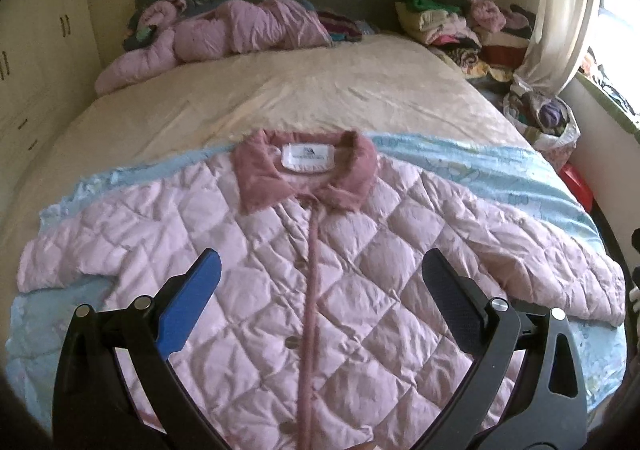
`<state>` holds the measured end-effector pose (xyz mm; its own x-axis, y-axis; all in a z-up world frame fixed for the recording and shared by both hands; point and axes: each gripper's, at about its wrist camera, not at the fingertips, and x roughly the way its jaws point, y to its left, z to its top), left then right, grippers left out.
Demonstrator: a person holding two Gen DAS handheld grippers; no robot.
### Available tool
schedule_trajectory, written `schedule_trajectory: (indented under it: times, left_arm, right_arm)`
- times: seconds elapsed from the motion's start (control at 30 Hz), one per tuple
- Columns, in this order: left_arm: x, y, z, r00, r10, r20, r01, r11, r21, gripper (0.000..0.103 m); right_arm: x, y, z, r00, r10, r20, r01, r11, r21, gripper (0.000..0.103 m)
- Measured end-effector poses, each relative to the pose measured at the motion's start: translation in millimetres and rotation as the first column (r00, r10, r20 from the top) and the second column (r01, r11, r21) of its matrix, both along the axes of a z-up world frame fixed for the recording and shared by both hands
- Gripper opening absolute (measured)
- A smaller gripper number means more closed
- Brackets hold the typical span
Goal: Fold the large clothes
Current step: 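Grasp the jacket sleeve cuff with the right gripper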
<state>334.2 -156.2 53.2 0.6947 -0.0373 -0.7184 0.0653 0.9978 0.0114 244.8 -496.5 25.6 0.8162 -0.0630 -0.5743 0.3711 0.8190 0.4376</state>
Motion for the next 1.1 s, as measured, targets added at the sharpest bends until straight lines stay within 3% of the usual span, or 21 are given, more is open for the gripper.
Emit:
schedule_trajectory:
  times: [0.3, 0.6, 0.8, 0.93, 0.97, 1.03, 1.07, 1.1]
  left_arm:
    - [7, -18, -59, 0.998, -0.031, -0.059, 0.032, 0.999, 0.011, 0.094]
    - [4, -20, -111, 0.990, -0.049, -0.135, 0.054, 0.998, 0.027, 0.094]
    - [-5, -12, -117, 0.991, -0.055, -0.122, 0.058, 0.998, 0.020, 0.094]
    - [-14, -1, -111, 0.994, -0.047, -0.103, 0.050, 0.998, 0.026, 0.094]
    - [-14, 1, -110, 0.994, -0.043, -0.100, 0.046, 0.999, 0.025, 0.094]
    - [-13, 7, -106, 0.995, -0.036, -0.096, 0.037, 0.999, 0.010, 0.094]
    - [-13, 11, -105, 0.995, -0.032, -0.094, 0.032, 0.999, -0.003, 0.094]
    - [-12, 15, -104, 0.995, -0.025, -0.097, 0.023, 1.000, -0.017, 0.094]
  right_arm:
    - [-10, -69, -63, 0.978, -0.173, -0.112, 0.182, 0.980, 0.074, 0.099]
    - [-20, -111, -128, 0.924, -0.312, -0.220, 0.352, 0.919, 0.179, 0.099]
    - [-10, -130, -164, 0.904, -0.344, -0.253, 0.410, 0.865, 0.290, 0.099]
    - [-10, -151, -177, 0.899, -0.399, -0.182, 0.438, 0.829, 0.349, 0.099]
    - [-11, -156, -177, 0.898, -0.413, -0.151, 0.439, 0.823, 0.360, 0.095]
    - [-12, -164, -177, 0.890, -0.432, -0.142, 0.454, 0.817, 0.357, 0.073]
    - [-13, -167, -175, 0.885, -0.441, -0.150, 0.464, 0.809, 0.360, 0.053]
    - [-13, -171, -172, 0.886, -0.438, -0.153, 0.463, 0.810, 0.362, 0.044]
